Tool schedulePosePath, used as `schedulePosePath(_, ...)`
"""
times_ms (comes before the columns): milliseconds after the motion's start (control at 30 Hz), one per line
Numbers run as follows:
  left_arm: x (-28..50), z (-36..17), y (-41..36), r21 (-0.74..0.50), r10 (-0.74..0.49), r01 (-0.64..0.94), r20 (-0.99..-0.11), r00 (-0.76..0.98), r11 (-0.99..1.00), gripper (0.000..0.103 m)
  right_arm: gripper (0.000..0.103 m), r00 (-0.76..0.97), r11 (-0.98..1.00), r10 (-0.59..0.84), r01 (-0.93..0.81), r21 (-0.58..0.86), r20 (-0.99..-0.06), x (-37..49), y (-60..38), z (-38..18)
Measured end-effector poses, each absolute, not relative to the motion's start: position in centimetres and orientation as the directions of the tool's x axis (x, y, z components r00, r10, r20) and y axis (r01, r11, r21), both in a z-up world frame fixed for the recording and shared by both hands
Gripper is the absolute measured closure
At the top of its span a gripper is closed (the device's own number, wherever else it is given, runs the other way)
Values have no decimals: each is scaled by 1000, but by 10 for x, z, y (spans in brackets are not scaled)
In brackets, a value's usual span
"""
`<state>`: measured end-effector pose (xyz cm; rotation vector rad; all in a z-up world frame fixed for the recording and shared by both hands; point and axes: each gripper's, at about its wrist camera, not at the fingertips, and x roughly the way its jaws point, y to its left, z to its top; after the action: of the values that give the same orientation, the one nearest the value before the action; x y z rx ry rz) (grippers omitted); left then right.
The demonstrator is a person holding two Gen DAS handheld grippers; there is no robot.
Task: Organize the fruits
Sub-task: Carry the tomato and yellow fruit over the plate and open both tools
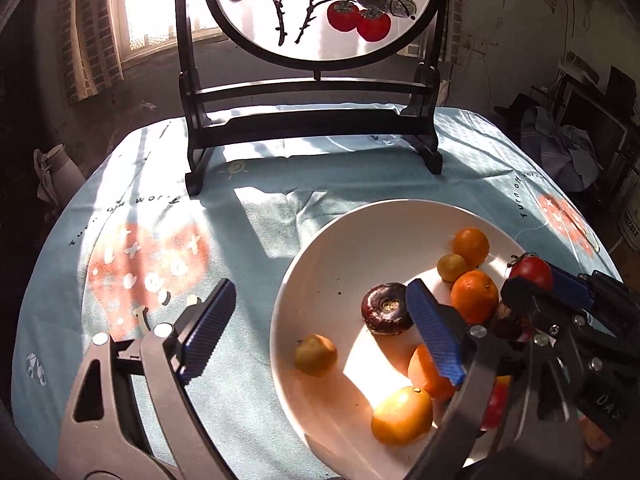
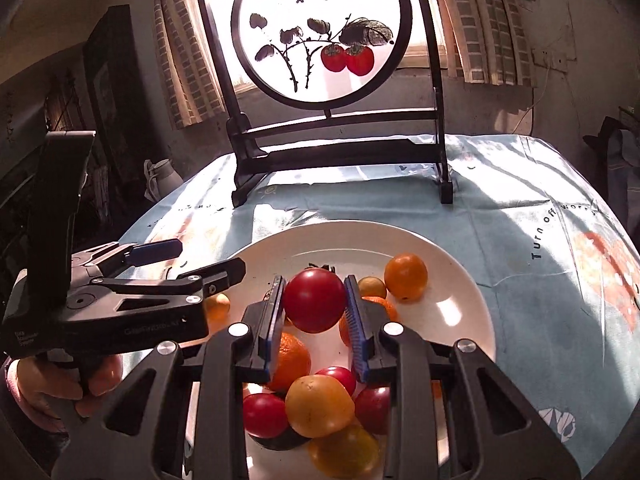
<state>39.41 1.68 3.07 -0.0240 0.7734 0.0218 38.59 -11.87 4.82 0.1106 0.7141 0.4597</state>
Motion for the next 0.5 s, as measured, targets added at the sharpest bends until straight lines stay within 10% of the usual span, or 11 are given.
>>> schedulePosePath(233, 372, 41, 30, 10, 63, -77, -688, 723, 997, 6, 61, 632, 891, 443, -389, 234, -637, 391, -108, 41)
schedulePosePath(500, 312, 67, 23, 61, 86, -61, -638, 766, 996, 3, 1, 632, 899, 420, -385, 207, -651, 349, -113, 65)
